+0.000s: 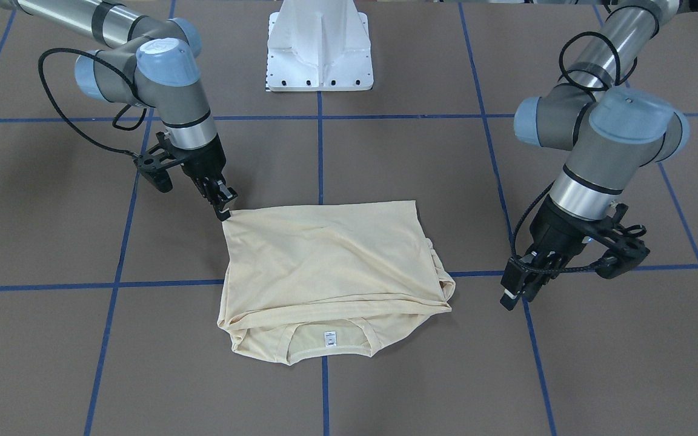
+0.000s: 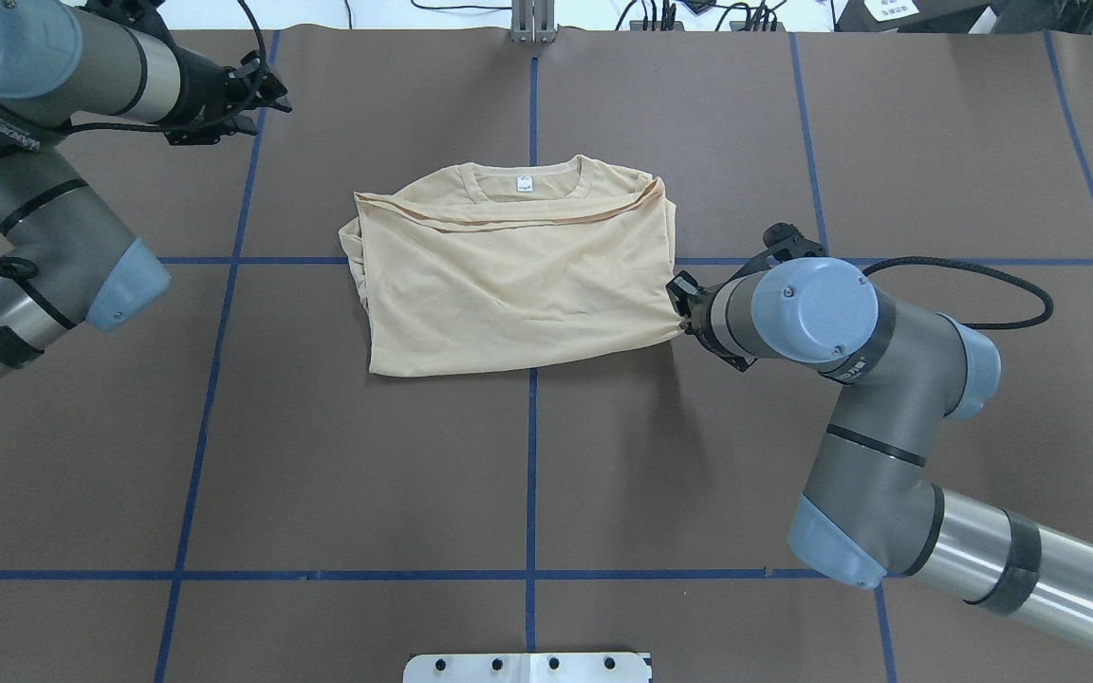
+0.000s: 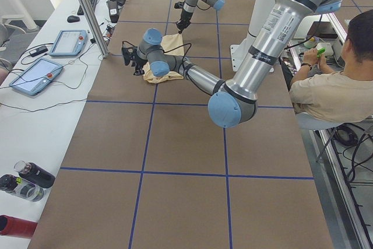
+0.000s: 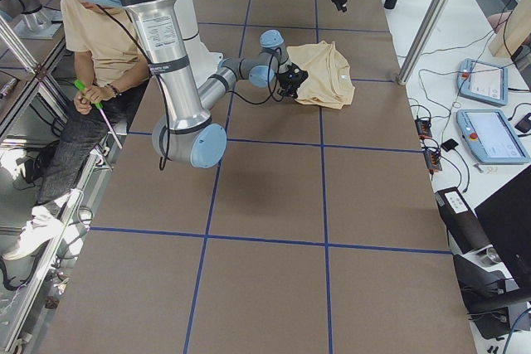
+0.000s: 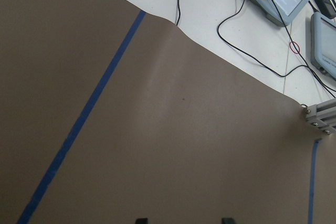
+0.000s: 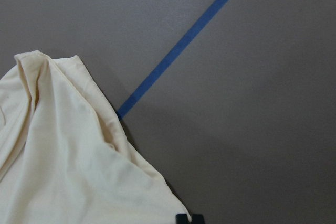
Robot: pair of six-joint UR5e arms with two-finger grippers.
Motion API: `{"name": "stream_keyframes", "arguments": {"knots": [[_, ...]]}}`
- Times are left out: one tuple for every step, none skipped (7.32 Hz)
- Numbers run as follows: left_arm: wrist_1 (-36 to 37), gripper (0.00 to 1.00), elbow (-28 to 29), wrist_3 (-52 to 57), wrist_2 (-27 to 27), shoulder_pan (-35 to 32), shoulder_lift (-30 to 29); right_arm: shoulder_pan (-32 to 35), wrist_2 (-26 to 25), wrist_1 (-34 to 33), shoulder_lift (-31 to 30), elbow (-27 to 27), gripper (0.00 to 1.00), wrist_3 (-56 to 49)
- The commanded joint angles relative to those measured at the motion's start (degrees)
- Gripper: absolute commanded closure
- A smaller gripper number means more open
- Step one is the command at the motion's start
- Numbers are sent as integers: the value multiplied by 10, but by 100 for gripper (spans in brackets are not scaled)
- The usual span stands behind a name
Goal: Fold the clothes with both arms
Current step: 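Drag the folded shirt with the right gripper toward the robot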
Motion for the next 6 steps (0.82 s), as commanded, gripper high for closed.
{"name": "stream_keyframes", "arguments": {"knots": [[-1, 44, -1, 5, -1, 1, -2, -68, 3, -140, -49, 152, 100, 3], [-1, 44, -2, 16, -2, 0, -1, -135, 3, -196, -53, 189, 100, 14], [-1, 44, -2, 17, -3, 0, -3, -203, 7, -247, -52, 232, 100, 29], [-1, 44, -2, 17, -4, 2, -4, -252, 9, -275, -46, 245, 100, 44], [-2, 44, -5, 17, -6, 4, -6, -262, 10, -276, -52, 246, 93, 45], [-3, 44, -20, 14, -25, 11, -6, -284, 8, -277, -56, 245, 19, 45]]}}
